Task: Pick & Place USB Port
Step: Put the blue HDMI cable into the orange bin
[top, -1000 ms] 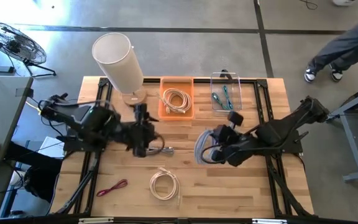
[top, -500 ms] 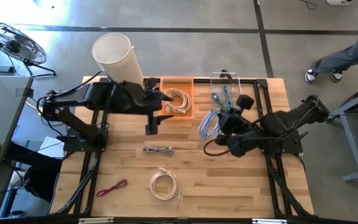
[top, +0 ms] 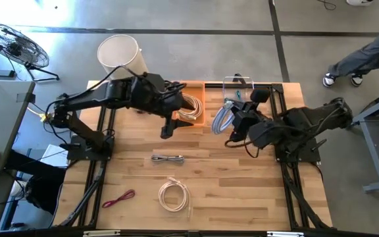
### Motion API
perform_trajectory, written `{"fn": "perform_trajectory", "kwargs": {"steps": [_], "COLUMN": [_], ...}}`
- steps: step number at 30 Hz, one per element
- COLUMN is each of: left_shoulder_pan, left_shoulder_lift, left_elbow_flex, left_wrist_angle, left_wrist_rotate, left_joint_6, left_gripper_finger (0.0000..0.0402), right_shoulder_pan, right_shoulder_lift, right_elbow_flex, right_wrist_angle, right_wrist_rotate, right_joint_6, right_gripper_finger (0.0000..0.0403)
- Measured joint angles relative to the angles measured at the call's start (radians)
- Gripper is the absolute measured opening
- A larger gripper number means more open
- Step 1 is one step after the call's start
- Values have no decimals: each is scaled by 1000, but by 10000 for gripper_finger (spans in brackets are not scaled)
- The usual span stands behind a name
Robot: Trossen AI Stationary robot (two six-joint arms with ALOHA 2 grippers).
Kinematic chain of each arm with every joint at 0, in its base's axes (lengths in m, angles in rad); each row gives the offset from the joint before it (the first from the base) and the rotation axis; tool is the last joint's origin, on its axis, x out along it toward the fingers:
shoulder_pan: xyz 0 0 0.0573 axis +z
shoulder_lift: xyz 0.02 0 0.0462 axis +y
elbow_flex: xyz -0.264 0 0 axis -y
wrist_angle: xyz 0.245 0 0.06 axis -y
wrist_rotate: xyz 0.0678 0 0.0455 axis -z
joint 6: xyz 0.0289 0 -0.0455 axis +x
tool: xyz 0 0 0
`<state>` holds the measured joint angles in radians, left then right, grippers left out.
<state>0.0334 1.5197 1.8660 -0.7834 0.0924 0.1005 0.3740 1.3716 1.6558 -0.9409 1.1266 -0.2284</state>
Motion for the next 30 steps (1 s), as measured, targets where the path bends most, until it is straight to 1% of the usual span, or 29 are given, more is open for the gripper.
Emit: {"fn": "perform_trajectory", "kwargs": {"steps": [2,4,6,8,10,14,18,23,26,28,30], "left_shoulder_pan": [9,13,19,26,30,48,69,100,114,114,110], "left_shoulder_lift": [14,38,45,60,63,69,70,70,70,70,70], "left_elbow_flex": [-4,-2,-4,0,-2,-3,-3,-3,-3,-3,-3], "left_wrist_angle": [-2,61,63,108,95,113,146,163,163,163,164], "left_wrist_rotate": [35,62,85,95,120,152,176,182,185,164,131], "left_joint_6": [0,0,0,4,4,5,7,28,28,29,30], "left_gripper_finger": [259,259,259,259,259,259,259,259,259,259,259], "right_shoulder_pan": [-2,-9,-19,-36,-56,-95,-132,-169,-186,-199,-213], "right_shoulder_lift": [-11,-17,-17,-16,-13,-11,-10,-10,-10,-10,-10], "right_elbow_flex": [0,0,0,0,0,-1,-2,-2,-2,-2,-2], "right_wrist_angle": [71,131,185,216,233,235,254,268,286,300,314], "right_wrist_rotate": [-14,-46,-73,-96,-116,-147,-203,-265,-271,-280,-311], "right_joint_6": [-75,-145,-203,-244,-272,-279,-287,-298,-323,-334,-331], "right_gripper_finger": [33,33,33,33,33,33,33,33,33,33,33]}}
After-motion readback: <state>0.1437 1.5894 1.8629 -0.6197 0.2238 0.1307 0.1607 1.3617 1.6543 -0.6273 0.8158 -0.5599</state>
